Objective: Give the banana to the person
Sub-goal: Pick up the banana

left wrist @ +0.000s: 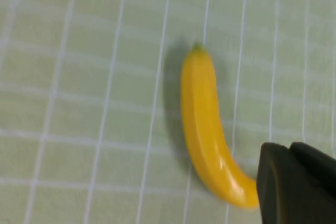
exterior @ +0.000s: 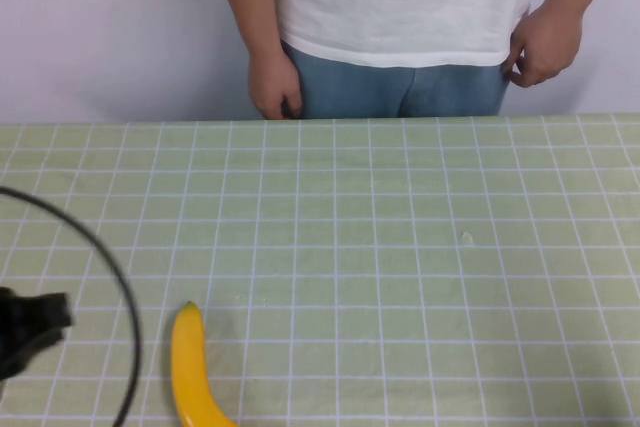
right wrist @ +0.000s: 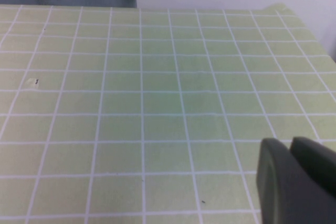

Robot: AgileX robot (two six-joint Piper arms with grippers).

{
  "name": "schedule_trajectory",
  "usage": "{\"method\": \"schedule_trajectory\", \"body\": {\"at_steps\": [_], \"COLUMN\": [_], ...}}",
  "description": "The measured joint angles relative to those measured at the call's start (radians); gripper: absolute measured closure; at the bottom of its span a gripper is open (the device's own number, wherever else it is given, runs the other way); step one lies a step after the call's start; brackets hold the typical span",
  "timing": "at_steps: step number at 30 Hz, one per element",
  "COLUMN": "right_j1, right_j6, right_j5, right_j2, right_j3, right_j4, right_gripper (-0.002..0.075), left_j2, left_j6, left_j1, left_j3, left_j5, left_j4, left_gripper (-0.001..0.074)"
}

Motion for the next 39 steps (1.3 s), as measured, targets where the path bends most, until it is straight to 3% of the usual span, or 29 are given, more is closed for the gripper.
{"method": "schedule_trajectory", "body": {"at_steps": [5,15,18,24,27,32,39], "right_j1": [0.000,0.000,0.000,0.000,0.000,0.000,0.000], "right_j6": [0.000,0.000,0.000,0.000,0.000,0.000,0.000], "right_j5": [0.000,0.000,0.000,0.000,0.000,0.000,0.000], "right_j2": [0.000,0.000,0.000,0.000,0.000,0.000,0.000], "right_j3": [0.000,0.000,0.000,0.000,0.000,0.000,0.000], "right_j4": [0.000,0.000,0.000,0.000,0.000,0.000,0.000], "right_gripper": [0.0733,0.0733,0.0733,0.0733,0.0733,0.0733,0.0733], "left_j2": [0.152,0.393,0.463,0.610,0.680,0.791,0.850], "left_j6": [0.018,-0.032,-0.083,-0.161,-0.177,-0.187,-0.173], "left_j1": [-0.038,-0.224,-0.228,-0.228,-0.228,-0.228,-0.228], "left_j3": [-0.009,-0.009,-0.009,-0.013,-0.017,-0.019,-0.019], "left_j5": [0.020,-0.041,-0.085,-0.220,-0.293,-0.380,-0.427], "left_j4": [-0.077,-0.091,-0.089,-0.088,-0.088,-0.088,-0.048], "left_gripper": [0.0739,0.0726,0.0645,0.0321,0.0262,0.0286,0.0449]}}
